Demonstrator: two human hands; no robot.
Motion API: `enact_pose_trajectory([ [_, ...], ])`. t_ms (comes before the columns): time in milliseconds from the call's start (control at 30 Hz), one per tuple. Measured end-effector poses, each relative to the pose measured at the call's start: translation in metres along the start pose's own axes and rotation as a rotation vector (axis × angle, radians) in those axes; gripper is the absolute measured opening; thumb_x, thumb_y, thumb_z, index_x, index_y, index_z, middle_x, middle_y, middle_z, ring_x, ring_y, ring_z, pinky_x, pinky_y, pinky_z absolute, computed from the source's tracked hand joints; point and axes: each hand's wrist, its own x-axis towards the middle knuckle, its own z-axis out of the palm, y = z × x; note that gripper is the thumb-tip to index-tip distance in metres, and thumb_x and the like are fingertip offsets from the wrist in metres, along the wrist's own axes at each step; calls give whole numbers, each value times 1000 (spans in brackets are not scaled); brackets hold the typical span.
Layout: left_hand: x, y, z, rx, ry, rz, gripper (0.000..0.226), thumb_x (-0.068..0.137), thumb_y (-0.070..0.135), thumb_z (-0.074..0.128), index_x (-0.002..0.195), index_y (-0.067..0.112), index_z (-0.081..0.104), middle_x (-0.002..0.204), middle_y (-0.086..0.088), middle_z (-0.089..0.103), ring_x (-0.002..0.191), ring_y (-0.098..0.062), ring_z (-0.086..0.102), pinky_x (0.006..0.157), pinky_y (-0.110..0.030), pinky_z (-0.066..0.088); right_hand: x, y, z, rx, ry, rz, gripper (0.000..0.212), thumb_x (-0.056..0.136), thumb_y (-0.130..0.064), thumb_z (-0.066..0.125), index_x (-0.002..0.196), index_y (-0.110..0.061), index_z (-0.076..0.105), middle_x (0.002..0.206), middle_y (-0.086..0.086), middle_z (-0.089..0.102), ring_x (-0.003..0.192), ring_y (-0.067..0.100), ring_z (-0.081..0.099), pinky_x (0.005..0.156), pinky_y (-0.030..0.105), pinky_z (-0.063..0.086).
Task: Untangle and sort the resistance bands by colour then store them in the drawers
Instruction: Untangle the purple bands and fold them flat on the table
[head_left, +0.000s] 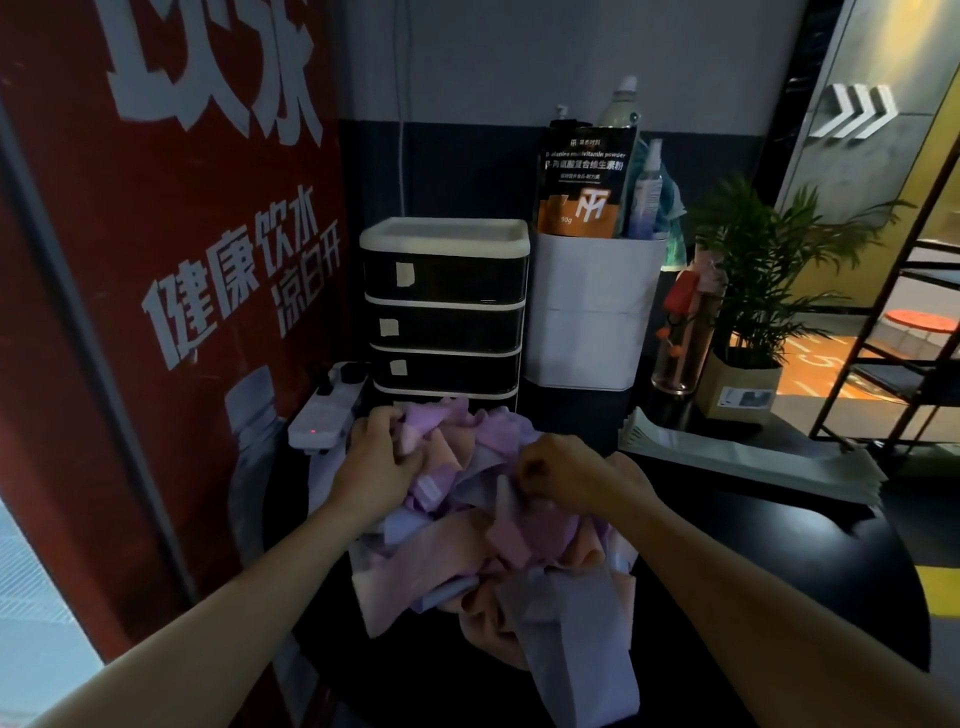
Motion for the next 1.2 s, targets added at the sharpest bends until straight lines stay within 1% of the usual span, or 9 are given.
enact_pose_trajectory([
  [200, 1, 19, 3, 57, -16, 85, 41, 90, 25, 58, 128, 14, 47, 126, -10, 45, 110, -25, 51, 86, -31, 42, -3, 1, -45, 289, 476, 67, 12, 85, -4, 58, 84, -5, 70, 84, 9, 68, 77, 18, 60, 63, 17, 42],
  [400, 10, 40, 10, 34, 2, 106, 46, 91, 25, 58, 133, 10, 45, 135, -11, 35, 115, -26, 49, 89, -20, 33, -1, -7, -106, 385, 719, 78, 14, 91, -1, 48, 87, -7, 60, 85, -1, 59, 81, 15, 56, 66, 24, 45],
  [500, 16, 68, 9, -30, 0, 162, 46, 92, 33, 55, 130, 8, 47, 133, -13, 40, 102, -18, 52, 85, -20, 37, 2, -13, -130, 424, 776, 67, 13, 92, -3, 48, 87, -12, 56, 83, -2, 58, 80, 15, 55, 63, 23, 44],
  [600, 18, 95, 8, -208, -99, 350, 38, 83, 41, 63, 103, 9, 59, 103, -6, 58, 80, -5, 56, 77, -28, 49, 4, -19, -146, 454, 833, 49, 11, 93, -6, 47, 89, -10, 57, 87, 3, 58, 79, 16, 54, 62, 20, 42],
  [667, 20, 109, 11, -232, -178, 408, 39, 77, 38, 70, 105, 14, 56, 99, 1, 56, 90, 3, 57, 77, -18, 47, 5, -22, -156, 509, 855, 41, 11, 94, -7, 48, 90, -9, 58, 89, 4, 59, 82, 17, 56, 68, 24, 44],
  [800, 35, 122, 25, -164, -204, 388, 56, 76, 23, 76, 122, 10, 47, 116, -1, 52, 106, -12, 50, 81, -19, 39, 1, -23, -172, 655, 893, 52, 8, 94, -11, 52, 89, -12, 58, 90, 5, 63, 83, 16, 59, 75, 28, 48],
  [933, 49, 144, 35, -187, -141, 473, 11, 85, 13, 67, 84, 16, 56, 82, 0, 61, 79, -15, 58, 77, -31, 46, -13, -12, -188, 664, 961, 40, 10, 93, -6, 51, 89, -7, 61, 80, -2, 61, 74, 8, 56, 69, 20, 46],
  [1033, 55, 164, 32, -324, -154, 446, 27, 92, 10, 56, 70, 23, 46, 67, 7, 50, 63, -6, 46, 64, -22, 38, -26, 9, -197, 681, 1017, 80, 12, 93, -3, 50, 89, -6, 61, 77, -4, 58, 71, 5, 53, 67, 19, 45],
  [1200, 53, 181, 30, -686, -190, 206, 25, 96, 10, 43, 72, 17, 46, 70, 0, 46, 65, -12, 44, 58, -24, 35, -48, 43, -181, 854, 954, 219, 21, 94, -4, 48, 75, -10, 56, 68, 3, 52, 58, 13, 46, 46, 17, 39],
])
